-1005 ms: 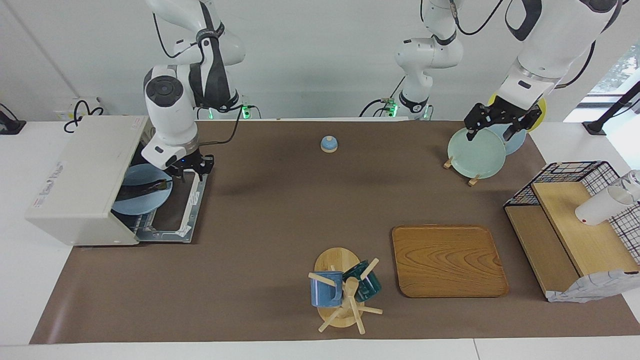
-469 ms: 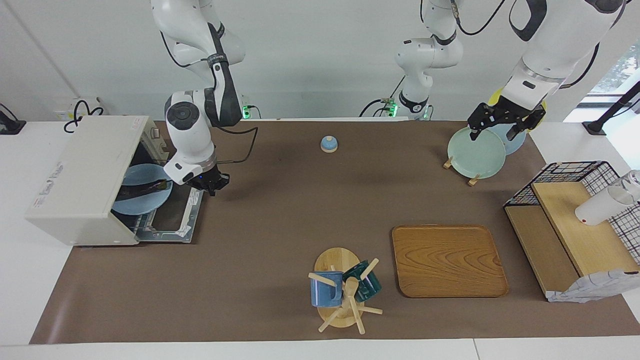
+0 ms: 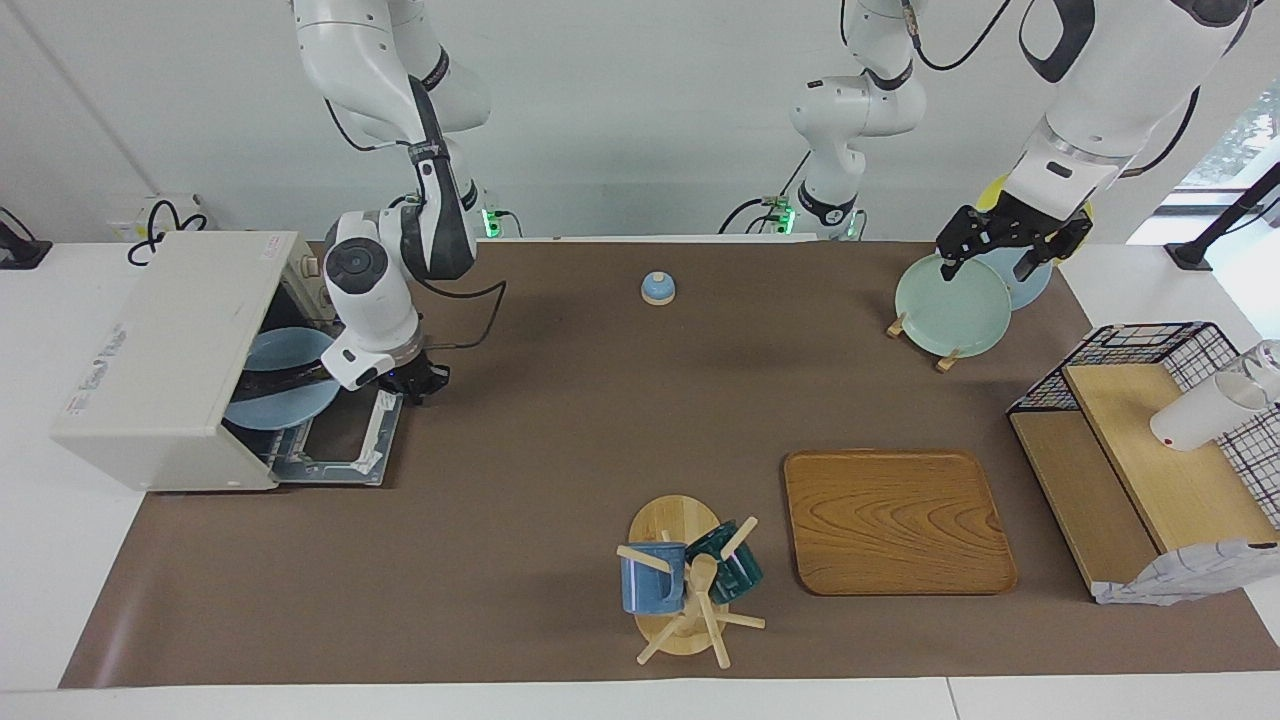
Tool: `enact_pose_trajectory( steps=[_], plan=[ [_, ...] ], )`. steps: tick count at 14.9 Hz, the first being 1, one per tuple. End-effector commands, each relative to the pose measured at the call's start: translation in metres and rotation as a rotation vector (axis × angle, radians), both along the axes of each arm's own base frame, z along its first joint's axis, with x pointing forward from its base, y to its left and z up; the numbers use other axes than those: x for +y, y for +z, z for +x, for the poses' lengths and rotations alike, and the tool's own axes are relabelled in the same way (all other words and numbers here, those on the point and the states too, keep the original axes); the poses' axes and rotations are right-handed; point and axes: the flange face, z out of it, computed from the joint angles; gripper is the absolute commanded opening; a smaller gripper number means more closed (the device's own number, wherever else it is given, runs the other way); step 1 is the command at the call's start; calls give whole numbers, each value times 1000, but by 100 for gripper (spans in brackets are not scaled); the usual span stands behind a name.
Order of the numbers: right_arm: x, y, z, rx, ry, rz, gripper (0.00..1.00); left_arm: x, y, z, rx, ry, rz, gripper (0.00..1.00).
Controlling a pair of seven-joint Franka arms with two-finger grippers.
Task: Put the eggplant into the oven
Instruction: 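Push the oven door shut with the right gripper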
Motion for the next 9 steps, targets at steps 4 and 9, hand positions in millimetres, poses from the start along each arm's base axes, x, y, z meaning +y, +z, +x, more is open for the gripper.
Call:
enact_pose_trajectory(
  steps=[4,9],
  plan=[
    [-8,7,3,-19,177,-116,0,4,3,-4,3,-6,16,100],
    [-18,51,25,22,274,-191,0,6,3,-5,3,-1,16,100]
  ],
)
